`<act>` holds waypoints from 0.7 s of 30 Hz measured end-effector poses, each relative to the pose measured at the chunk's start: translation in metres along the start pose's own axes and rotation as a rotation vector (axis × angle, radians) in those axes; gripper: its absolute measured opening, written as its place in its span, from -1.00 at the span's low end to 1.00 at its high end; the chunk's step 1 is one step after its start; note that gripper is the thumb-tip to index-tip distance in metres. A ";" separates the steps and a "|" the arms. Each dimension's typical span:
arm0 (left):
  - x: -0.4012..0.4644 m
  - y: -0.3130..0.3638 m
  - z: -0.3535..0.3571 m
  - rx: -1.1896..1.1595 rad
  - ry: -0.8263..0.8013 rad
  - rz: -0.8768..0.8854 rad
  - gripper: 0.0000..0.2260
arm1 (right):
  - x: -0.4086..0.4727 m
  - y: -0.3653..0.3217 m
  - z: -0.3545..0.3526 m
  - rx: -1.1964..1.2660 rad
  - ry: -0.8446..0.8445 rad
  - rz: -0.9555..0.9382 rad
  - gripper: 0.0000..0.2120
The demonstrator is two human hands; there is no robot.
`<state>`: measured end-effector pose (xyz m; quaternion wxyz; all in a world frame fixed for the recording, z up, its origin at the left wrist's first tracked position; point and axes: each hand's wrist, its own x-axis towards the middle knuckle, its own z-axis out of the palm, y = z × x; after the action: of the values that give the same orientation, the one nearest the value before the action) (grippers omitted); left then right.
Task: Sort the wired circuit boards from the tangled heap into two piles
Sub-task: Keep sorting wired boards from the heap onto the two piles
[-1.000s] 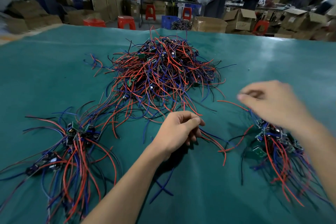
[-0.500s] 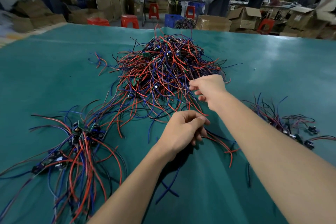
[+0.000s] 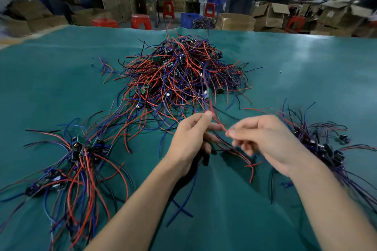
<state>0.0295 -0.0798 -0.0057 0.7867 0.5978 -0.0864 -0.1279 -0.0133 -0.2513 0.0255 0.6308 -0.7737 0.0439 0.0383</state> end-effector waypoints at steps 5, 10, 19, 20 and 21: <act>0.000 -0.003 -0.003 0.028 -0.013 0.038 -0.83 | -0.008 0.003 0.011 -0.127 -0.213 -0.002 -0.92; -0.001 -0.006 -0.005 0.129 0.005 0.071 -0.82 | -0.001 0.010 0.020 -0.193 0.107 -0.145 -0.82; -0.010 -0.017 0.000 0.801 0.093 0.474 -0.84 | 0.005 0.010 0.022 0.214 0.412 -0.171 -0.90; -0.009 -0.017 -0.001 0.798 0.104 0.468 -0.80 | 0.005 0.007 0.019 0.354 0.400 -0.151 -0.88; -0.007 -0.017 -0.001 0.776 0.109 0.448 -0.78 | 0.005 0.004 0.015 0.497 0.380 -0.134 -0.86</act>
<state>0.0215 -0.0807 -0.0222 0.5160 0.8210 -0.2136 0.1190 -0.0091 -0.2373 0.0176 0.7820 -0.5906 0.1181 -0.1604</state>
